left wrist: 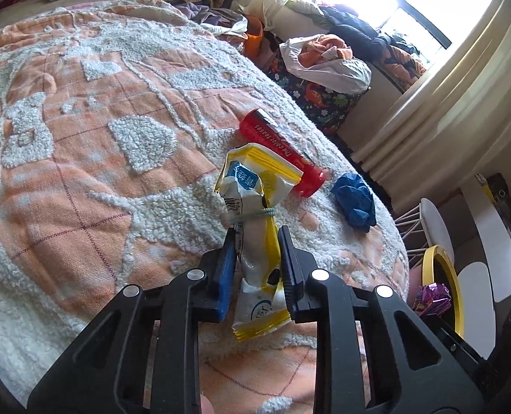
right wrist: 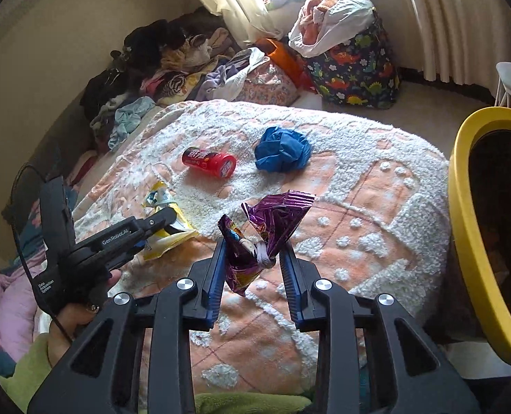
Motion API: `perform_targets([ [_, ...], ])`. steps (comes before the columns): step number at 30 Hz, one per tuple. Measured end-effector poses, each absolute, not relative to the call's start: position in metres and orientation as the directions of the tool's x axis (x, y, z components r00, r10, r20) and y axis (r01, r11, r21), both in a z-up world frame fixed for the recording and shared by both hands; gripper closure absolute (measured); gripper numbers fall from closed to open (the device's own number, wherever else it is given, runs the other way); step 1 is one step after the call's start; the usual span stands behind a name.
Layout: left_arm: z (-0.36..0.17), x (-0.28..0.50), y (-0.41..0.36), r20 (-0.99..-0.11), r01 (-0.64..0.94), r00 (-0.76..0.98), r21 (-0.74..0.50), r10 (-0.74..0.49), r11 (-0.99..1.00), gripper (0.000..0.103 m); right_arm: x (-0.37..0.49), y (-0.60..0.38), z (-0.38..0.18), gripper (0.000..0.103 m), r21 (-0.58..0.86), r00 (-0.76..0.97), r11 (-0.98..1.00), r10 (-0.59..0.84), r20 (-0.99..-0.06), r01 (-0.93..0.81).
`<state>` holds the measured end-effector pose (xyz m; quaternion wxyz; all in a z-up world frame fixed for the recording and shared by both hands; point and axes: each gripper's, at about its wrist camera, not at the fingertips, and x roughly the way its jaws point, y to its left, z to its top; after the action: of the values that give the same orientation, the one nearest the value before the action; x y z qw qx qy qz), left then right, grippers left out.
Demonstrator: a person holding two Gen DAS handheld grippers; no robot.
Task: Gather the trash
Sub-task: 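Grasp the yellow-white wrapper with the left tool while the right tool grasps the purple wrapper, then carry the yellow-white and purple wrappers in both tools over the bin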
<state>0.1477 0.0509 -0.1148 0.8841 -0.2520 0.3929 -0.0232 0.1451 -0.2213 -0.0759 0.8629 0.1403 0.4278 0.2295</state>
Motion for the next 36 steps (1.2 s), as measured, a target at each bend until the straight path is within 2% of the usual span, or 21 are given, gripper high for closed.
perform_targets([
  [13, -0.08, 0.143, 0.004, -0.631, -0.013, 0.712, -0.45, -0.308, 0.893, 0.085, 0.146, -0.289, -0.059, 0.074, 0.428, 0.633, 0.884, 0.441, -0.637, -0.185],
  [36, -0.055, 0.135, -0.064, -0.602, 0.183, 0.683, -0.405, -0.412, 0.896, 0.085, 0.146, -0.37, -0.044, 0.074, 0.447, 0.737, 0.894, 0.326, -0.592, -0.037],
])
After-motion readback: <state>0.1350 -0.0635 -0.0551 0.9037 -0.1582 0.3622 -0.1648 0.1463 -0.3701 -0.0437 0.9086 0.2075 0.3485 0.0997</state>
